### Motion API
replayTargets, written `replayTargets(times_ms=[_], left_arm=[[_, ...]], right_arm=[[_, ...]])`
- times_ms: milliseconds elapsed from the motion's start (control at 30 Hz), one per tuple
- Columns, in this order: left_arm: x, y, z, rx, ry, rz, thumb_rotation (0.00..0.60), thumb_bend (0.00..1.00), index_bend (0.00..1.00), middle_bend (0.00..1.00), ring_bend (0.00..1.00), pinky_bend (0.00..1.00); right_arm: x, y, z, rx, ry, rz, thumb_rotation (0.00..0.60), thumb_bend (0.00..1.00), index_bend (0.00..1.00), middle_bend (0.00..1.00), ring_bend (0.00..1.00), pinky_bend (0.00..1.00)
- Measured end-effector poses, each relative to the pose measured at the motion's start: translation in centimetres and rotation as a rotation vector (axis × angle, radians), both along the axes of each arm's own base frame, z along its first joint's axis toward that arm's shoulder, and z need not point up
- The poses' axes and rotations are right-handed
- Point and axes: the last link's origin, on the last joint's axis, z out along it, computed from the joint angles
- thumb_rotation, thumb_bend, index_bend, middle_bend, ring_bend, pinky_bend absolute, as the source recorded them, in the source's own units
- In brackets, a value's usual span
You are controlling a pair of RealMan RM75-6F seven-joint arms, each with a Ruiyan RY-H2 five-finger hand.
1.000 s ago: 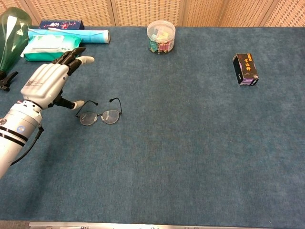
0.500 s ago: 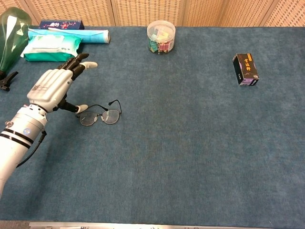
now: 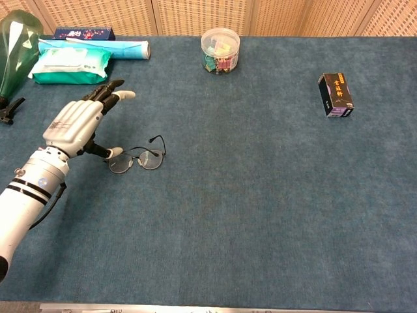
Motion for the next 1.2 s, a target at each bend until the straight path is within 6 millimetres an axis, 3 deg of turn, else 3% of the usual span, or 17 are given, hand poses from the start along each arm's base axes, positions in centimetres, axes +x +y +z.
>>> replayTargets(times_ms=[567,1200], left_arm=[[-0.7,-0.2,-0.4,-0.006,0.0,0.018,0.6,0.15,0.14,0.0,0.0,0.14],[0.7,-1.9,3.7,0.069,-0.017,-0.031,0.6,0.15,0.14,0.0,0.0,0.14]], right_arm=[[0.0,0.1,0.1,-0.003,-0.004,-0.003,0.6,0.17,0.51,0.47,0.36,0.6],[0.1,0.2,0.0,0.0,-0.006,-0.003,0.6,0.17,0.51,0.47,0.36,0.6]])
